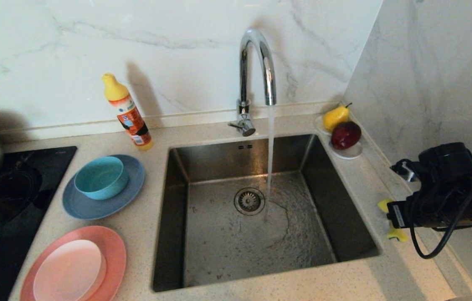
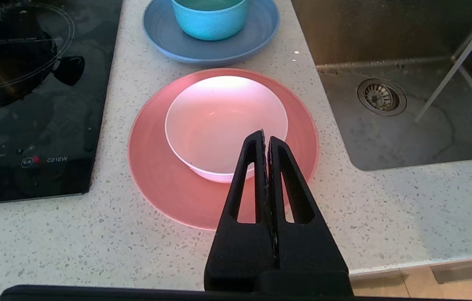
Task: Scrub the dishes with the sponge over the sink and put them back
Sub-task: Pick up a bowl and the sponge
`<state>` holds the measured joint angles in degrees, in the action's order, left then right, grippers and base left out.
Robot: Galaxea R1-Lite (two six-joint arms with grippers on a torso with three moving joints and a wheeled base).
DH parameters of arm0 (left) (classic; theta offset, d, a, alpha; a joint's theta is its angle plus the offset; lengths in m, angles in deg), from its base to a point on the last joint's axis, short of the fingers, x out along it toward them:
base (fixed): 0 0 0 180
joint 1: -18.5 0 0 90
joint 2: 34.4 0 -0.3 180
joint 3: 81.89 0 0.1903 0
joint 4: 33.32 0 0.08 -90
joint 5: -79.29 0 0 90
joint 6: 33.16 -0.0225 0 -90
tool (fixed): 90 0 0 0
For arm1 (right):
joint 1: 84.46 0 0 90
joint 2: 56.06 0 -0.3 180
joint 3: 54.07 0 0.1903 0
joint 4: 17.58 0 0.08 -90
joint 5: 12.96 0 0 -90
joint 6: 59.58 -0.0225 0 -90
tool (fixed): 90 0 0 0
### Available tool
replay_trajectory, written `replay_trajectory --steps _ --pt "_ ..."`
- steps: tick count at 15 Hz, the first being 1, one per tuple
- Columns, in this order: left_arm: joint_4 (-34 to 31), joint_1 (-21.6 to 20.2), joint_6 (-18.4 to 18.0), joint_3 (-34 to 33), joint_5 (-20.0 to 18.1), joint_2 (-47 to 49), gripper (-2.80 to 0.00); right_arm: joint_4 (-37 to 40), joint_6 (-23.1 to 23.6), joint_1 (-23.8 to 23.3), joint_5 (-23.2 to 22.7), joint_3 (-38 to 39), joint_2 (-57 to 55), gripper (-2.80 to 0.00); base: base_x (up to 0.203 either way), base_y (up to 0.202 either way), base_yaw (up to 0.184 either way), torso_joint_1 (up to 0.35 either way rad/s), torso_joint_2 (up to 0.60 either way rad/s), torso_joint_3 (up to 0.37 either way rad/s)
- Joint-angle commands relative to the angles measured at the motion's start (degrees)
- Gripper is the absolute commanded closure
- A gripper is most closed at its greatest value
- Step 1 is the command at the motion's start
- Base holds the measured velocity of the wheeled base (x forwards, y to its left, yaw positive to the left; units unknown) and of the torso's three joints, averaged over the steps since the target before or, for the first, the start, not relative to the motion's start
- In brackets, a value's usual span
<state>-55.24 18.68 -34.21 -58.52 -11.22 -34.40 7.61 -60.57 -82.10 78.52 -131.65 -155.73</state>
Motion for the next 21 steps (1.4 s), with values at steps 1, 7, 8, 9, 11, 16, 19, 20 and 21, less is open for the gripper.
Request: replay_trajectory --steps 1,7,8,9,11,16,19,20,21 --pt "0.04 -0.01 0.0 -1.05 -0.02 0.01 0.0 -0.02 -0.07 -0.05 -0.07 0.14 0.07 0.0 0.0 0.0 0.0 0.0 0.0 0.0" --pt "0.04 -0.01 0.0 -1.05 -0.02 0.09 0.0 -0.06 0.11 -0.6 -0.7 0.84 -0.53 -2.8 0.0 0.0 0.0 0.0 0.0 0.0" --pt "0.04 -0.01 0.0 -1.05 -0.02 0.09 0.0 -0.06 0.11 -0.6 -0.7 0.75 -0.61 -2.8 0.0 0.0 0.0 0.0 0.0 0.0" --pt "0.04 -0.01 0.0 -1.05 -0.02 0.09 0.0 -0.06 0.11 -0.6 -0.7 0.77 -0.61 -2.8 0.0 0.0 0.0 0.0 0.0 0.0" --pt "0.04 -0.01 0.0 -1.05 -0.02 0.09 0.0 0.02 0.02 -0.69 -0.74 0.86 -0.7 -2.8 0.0 0.0 0.0 0.0 0.0 0.0" --pt "0.04 -0.01 0.0 -1.05 -0.02 0.09 0.0 0.02 0.11 -0.78 -0.7 0.07 -0.02 -2.8 0.0 0.0 0.0 0.0 0.0 0.0" --pt "0.04 -0.01 0.0 -1.05 -0.02 0.07 0.0 0.59 -0.12 -0.58 -0.8 -0.02 2.15 -2.8 0.0 0.0 0.0 0.0 0.0 0.0" --pt "0.04 -0.01 0.0 -1.05 -0.02 0.09 0.0 1.09 -0.45 -0.16 -0.79 0.33 3.0 -2.8 0.0 0.0 0.0 0.0 0.0 0.0" --pt "0.04 -0.01 0.0 -1.05 -0.02 0.09 0.0 2.07 -0.86 0.33 -0.78 0.51 3.35 -2.8 0.0 0.0 0.0 0.0 0.0 0.0"
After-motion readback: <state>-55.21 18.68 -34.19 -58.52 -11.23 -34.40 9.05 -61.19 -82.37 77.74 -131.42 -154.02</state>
